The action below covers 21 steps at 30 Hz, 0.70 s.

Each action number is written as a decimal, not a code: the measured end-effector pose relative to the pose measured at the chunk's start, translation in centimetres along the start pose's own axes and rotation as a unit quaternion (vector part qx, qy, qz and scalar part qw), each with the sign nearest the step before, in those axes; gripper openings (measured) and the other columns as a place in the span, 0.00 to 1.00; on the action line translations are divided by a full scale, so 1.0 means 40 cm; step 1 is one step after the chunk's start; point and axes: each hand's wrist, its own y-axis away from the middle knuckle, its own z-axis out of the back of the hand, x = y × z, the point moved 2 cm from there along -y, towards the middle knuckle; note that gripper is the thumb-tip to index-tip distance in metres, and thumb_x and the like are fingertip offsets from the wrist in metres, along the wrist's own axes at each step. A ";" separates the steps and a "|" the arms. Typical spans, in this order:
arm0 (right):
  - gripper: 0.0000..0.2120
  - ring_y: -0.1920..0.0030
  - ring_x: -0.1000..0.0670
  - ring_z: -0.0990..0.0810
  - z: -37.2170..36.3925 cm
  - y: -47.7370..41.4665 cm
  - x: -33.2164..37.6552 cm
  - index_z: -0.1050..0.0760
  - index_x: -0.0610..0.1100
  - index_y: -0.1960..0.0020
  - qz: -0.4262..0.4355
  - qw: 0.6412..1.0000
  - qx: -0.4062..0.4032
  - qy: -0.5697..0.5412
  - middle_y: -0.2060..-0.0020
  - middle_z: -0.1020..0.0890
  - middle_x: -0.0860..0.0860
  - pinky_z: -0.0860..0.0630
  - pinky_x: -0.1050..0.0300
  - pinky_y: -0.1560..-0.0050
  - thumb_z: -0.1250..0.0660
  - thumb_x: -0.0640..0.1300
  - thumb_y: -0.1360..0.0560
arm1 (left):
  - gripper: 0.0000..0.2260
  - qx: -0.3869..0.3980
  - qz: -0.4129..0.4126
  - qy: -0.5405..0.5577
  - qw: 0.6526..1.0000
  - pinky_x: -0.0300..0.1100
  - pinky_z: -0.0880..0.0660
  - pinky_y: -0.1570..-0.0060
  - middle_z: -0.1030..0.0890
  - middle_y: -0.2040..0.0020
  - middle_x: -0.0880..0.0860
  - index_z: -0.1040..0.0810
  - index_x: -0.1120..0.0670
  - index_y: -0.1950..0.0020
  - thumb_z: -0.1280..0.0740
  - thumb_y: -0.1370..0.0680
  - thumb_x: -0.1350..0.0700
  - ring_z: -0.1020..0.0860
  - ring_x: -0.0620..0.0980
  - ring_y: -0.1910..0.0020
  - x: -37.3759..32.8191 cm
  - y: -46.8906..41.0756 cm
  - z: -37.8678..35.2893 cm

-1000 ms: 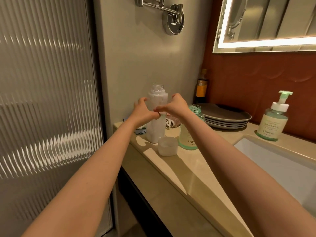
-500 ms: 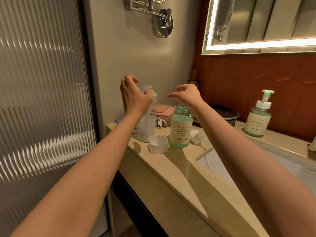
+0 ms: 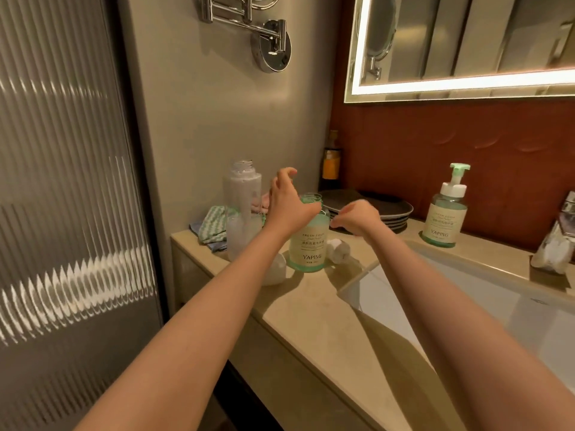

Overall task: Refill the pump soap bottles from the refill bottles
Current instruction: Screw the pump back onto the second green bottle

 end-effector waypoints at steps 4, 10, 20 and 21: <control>0.12 0.55 0.49 0.26 -0.057 0.009 -0.029 0.26 0.41 0.49 -0.015 0.988 0.081 0.131 0.54 0.24 0.46 0.29 0.59 0.63 0.30 0.46 0.28 | 0.43 0.078 0.096 0.036 0.992 0.52 0.34 0.34 0.37 0.29 0.56 0.50 0.53 0.27 0.25 0.32 0.55 0.34 0.55 0.32 0.043 0.003 -0.027; 0.17 0.53 0.49 0.24 -0.072 0.009 -0.047 0.25 0.41 0.42 -0.023 0.987 0.098 0.122 0.51 0.22 0.47 0.27 0.58 0.58 0.30 0.46 0.29 | 0.40 0.093 0.102 0.012 0.990 0.48 0.29 0.41 0.28 0.34 0.53 0.40 0.55 0.29 0.23 0.35 0.52 0.28 0.53 0.37 0.067 0.011 -0.058; 0.19 0.49 0.51 0.25 0.125 0.021 0.000 0.27 0.42 0.40 0.063 0.955 -0.197 -0.214 0.45 0.23 0.47 0.25 0.59 0.53 0.30 0.47 0.28 | 0.42 0.107 0.113 -0.005 0.988 0.48 0.32 0.39 0.35 0.27 0.54 0.43 0.55 0.26 0.24 0.33 0.51 0.34 0.55 0.30 0.032 0.020 -0.062; 0.19 0.50 0.52 0.24 0.147 0.029 0.018 0.28 0.43 0.40 0.077 0.937 -0.219 -0.260 0.44 0.23 0.48 0.24 0.60 0.53 0.30 0.47 0.28 | 0.42 0.110 0.112 -0.005 0.988 0.49 0.33 0.38 0.36 0.27 0.54 0.44 0.55 0.25 0.24 0.33 0.51 0.35 0.55 0.30 0.028 0.020 -0.063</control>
